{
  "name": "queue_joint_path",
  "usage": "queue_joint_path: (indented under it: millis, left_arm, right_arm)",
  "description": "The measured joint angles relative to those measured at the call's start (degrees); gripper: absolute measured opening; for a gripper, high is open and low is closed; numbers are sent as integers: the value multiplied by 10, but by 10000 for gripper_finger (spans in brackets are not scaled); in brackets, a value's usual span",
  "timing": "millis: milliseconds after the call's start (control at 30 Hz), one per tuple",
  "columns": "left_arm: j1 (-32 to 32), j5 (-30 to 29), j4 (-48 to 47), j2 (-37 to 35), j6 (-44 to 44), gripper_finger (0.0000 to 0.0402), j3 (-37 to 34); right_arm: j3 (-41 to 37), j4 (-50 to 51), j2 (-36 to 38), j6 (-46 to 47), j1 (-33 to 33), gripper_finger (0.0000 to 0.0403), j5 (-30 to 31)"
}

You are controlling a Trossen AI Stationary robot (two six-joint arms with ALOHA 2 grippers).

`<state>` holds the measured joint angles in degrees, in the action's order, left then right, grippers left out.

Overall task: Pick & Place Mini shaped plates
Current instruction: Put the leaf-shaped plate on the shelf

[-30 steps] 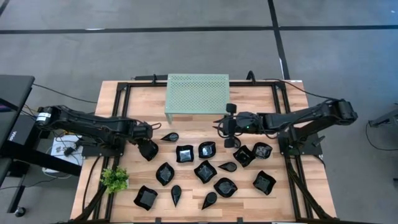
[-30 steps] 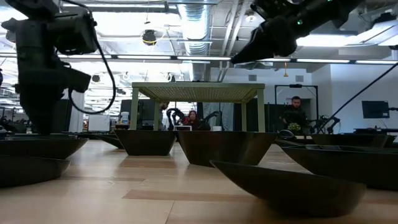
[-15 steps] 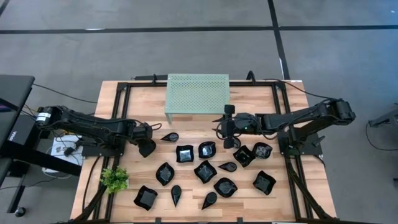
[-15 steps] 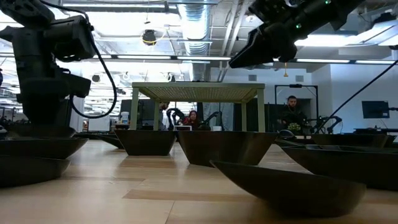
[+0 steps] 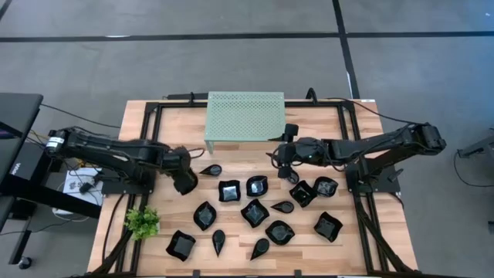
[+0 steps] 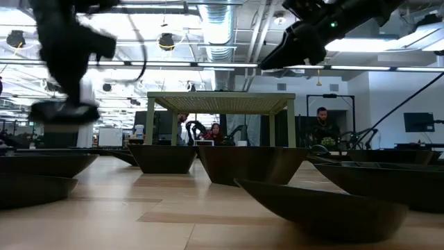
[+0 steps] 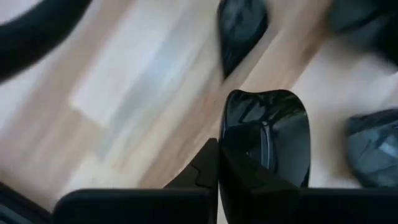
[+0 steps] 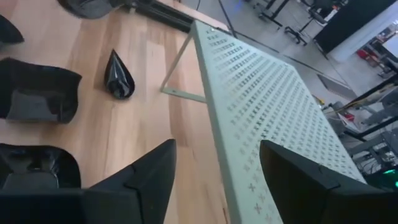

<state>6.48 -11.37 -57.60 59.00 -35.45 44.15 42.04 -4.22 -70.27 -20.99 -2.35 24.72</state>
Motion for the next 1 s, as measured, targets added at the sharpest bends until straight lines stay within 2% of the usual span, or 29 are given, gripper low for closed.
queue_joint_path:
  millis: [100,233,367,533,700,800,867,1000]
  left_arm:
    - [0,-33,5,1,41,5,67]
    - [-2,-95,13,19,120,4,152]
    - [-20,-130,90,55,218,4,212]
    - [-80,-124,226,115,353,4,236]
    - [-188,-124,225,178,389,11,239]
    - [-257,-123,226,208,407,12,239]
    - [-296,-94,228,222,420,11,239]
    - [-352,7,241,235,425,11,240]
  right_arm:
    - [0,6,15,0,-7,222,4]
    - [0,31,42,-1,-20,217,41]
    - [0,53,70,-1,-33,214,60]
    - [0,61,86,20,-42,210,60]
    - [0,93,79,89,-44,204,58]
    - [-1,113,69,98,-44,202,54]
    - [-1,112,63,99,-41,201,54]
    - [-1,112,62,99,-37,200,54]
